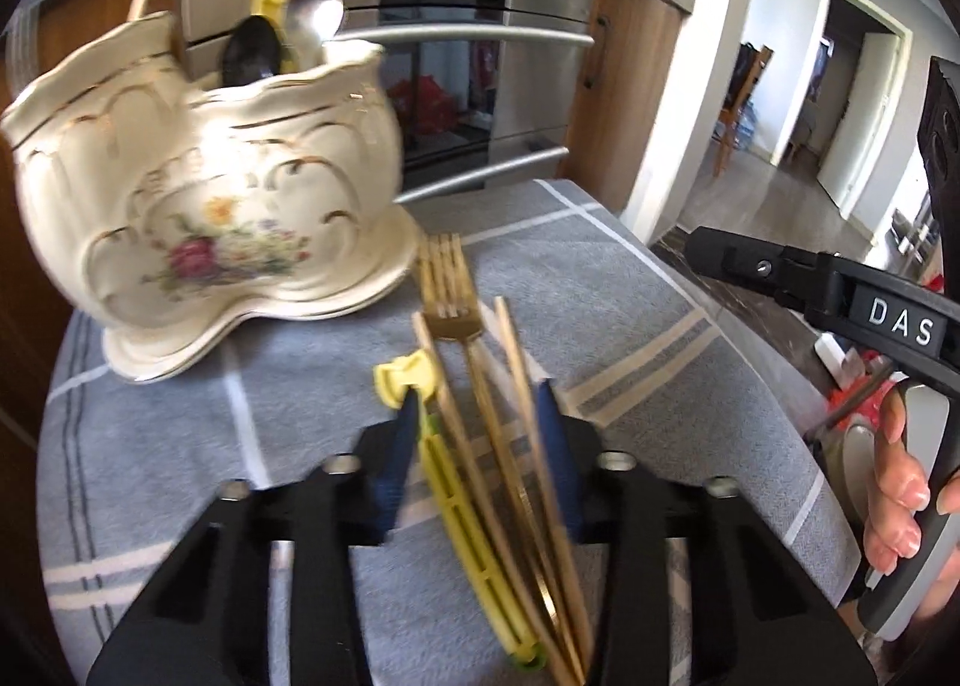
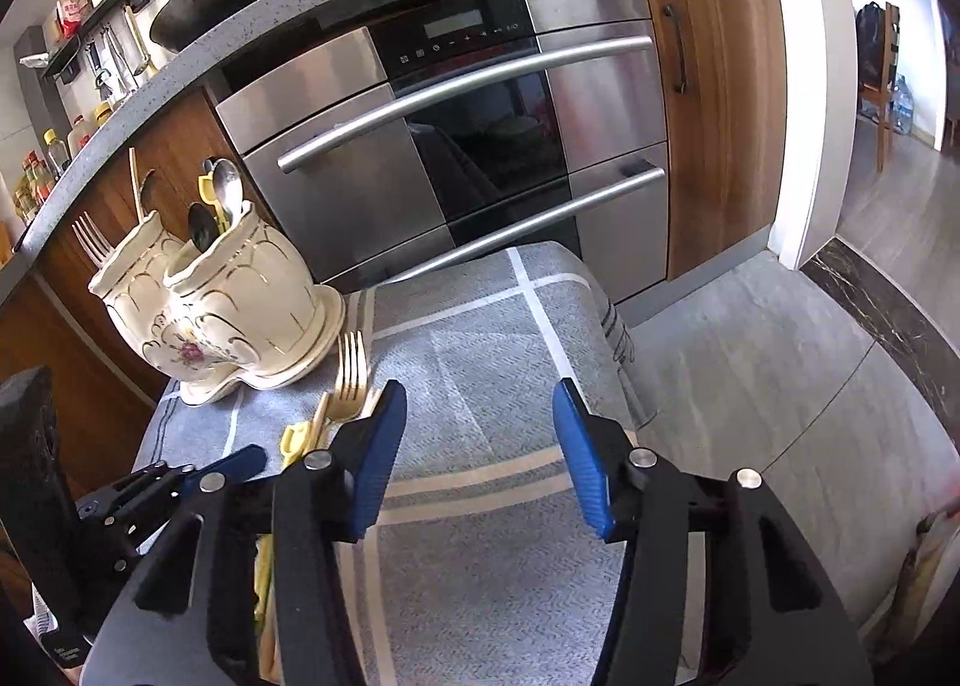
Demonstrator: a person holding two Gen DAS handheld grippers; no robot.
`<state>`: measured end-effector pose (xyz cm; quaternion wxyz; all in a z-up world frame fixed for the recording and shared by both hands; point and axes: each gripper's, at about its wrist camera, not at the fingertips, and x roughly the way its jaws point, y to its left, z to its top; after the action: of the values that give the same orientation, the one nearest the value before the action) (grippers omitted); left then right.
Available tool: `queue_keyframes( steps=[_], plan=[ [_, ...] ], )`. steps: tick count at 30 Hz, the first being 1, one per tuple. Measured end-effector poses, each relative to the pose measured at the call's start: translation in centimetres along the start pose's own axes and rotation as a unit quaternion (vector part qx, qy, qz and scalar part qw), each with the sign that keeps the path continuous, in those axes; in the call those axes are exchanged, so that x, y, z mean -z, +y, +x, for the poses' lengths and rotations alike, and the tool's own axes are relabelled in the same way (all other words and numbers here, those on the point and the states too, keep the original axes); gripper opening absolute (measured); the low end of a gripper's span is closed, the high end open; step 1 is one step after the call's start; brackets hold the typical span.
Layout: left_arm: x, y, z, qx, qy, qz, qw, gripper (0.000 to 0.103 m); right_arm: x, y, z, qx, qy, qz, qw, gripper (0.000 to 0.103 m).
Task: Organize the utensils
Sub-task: 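Close the left tool on the gold fork in the pile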
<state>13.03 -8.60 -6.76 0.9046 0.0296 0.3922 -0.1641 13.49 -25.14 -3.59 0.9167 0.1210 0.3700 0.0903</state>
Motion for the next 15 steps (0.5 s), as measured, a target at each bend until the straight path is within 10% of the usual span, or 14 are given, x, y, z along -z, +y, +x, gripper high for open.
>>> queue_keyframes(
  steps=[15],
  plan=[
    [-1.4, -0.3, 3.2, -0.025, 0.031, 0.006, 0.9992, 0.012, 0.2, -1.0, 0.7, -0.013, 0.013, 0.001, 1.000, 0.051]
  ],
)
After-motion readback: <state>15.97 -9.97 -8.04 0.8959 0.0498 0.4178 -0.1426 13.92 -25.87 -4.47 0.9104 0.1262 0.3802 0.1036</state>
